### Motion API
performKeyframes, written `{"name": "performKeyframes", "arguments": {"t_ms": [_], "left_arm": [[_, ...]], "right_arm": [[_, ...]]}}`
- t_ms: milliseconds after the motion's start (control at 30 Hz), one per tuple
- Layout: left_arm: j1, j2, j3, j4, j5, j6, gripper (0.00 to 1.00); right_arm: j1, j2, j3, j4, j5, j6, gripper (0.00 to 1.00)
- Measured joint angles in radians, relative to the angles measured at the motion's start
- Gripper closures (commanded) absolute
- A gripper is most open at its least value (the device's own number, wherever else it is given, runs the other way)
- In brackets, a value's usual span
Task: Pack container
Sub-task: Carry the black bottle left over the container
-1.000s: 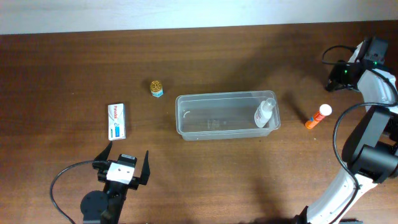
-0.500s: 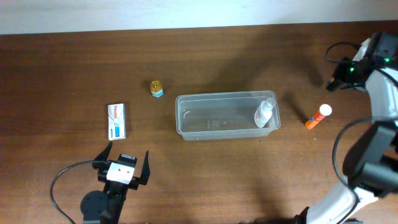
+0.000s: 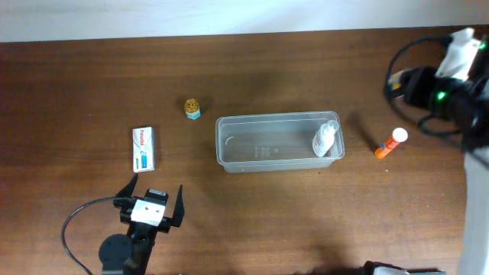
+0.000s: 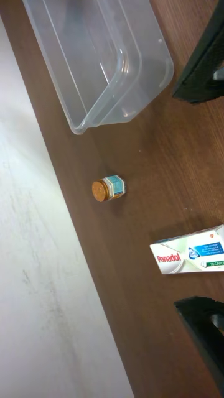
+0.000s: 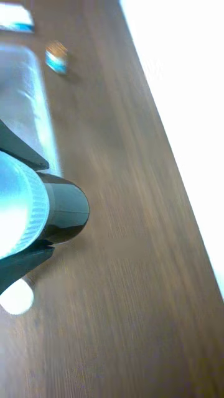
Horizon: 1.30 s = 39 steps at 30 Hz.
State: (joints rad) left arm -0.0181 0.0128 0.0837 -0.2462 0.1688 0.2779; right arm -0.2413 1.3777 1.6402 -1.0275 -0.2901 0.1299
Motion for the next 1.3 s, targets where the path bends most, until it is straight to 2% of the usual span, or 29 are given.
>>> {"name": "performKeyframes", "arguments": {"t_ms": [267,433,700,933,1300], "left_arm": [[0.000,0.000,0.000,0.000,0.000,0.000,0.00],[0.000,0.000,0.000,0.000,0.000,0.000,0.01],[0.000,0.000,0.000,0.000,0.000,0.000,0.01],[0.000,0.000,0.000,0.000,0.000,0.000,0.01],[0.000,0.000,0.000,0.000,0.000,0.000,0.01]], "right_arm": [[0.192,-0.073,0.000,-0.145,0.003,0.003,0.78],[0.312,-0.061,0.000,-0.154,0.015,0.014,0.78],[0.485,0.031,-0.003,-0.154,0.154,0.061,0.78],[0.552,0.178,-0.010,-0.152,0.220,0.080,0.78],[0.558,0.363,-0.010,-0.147,0.256,0.084,0.78]]}}
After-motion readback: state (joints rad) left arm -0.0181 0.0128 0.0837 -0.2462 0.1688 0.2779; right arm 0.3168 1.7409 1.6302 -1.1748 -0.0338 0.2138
